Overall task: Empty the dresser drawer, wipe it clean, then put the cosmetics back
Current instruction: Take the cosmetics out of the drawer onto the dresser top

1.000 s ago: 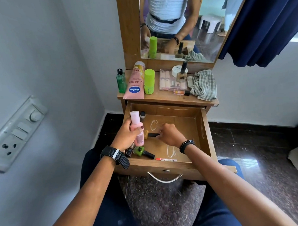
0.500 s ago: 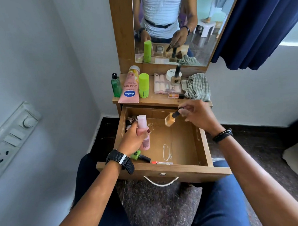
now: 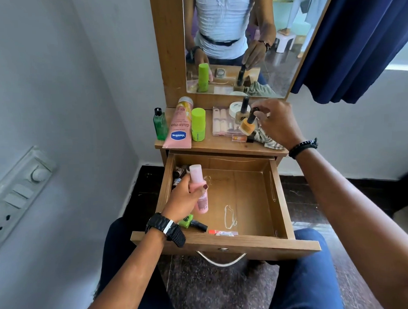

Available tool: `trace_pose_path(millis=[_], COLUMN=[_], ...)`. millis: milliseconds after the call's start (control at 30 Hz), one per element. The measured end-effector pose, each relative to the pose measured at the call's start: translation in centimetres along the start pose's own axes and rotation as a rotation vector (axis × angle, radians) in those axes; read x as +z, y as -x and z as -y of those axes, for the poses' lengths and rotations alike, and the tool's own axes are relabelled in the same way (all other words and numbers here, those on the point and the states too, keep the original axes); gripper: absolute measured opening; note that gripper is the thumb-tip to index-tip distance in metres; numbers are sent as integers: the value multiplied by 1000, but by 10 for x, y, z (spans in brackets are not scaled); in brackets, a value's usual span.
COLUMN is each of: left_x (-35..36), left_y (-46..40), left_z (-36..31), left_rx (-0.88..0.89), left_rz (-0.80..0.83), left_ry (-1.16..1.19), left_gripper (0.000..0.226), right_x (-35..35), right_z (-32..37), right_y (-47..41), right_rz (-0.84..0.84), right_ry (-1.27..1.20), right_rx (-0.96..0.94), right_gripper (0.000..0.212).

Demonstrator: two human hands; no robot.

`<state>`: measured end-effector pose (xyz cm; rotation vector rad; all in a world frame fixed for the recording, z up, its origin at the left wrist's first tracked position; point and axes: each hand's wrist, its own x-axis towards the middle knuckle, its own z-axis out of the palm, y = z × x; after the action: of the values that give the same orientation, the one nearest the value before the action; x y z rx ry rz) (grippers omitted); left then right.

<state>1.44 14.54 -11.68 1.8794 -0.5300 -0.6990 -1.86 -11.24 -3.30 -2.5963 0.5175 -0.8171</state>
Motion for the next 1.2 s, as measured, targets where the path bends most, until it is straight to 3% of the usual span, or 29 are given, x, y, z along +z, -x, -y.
trace_pose_path(millis=[267,667,767,867,933,1033,1200], left_x=[2,9,11,13,16,20,17], left_y=[-6,-25,-34,-43,-49,-55,-67], left_z=[0,-13,-26,-39,-45,-53,-63], left_rx=[19,117,96,70,57,39,52], left_rz=[9,-77,-95,-118,-113,-34,60], left_ry=[34,177,301,399,433,459,421], left_gripper=[40,26,25,34,34,27,30], right_x=[17,19,17,25,34,48,57], right_z=[-15,-15,0,16,22,27,33], right_y=[-24,-3,35,82,104,115,90], right_rz=[58,-120,77,441,497,327,34], right_ry=[73,-109,-192,-404,-487,-482,-453], right_rx=[-126,-65,-59,-50,8,63,109], right_gripper=[28,29,19,46,66,67,37])
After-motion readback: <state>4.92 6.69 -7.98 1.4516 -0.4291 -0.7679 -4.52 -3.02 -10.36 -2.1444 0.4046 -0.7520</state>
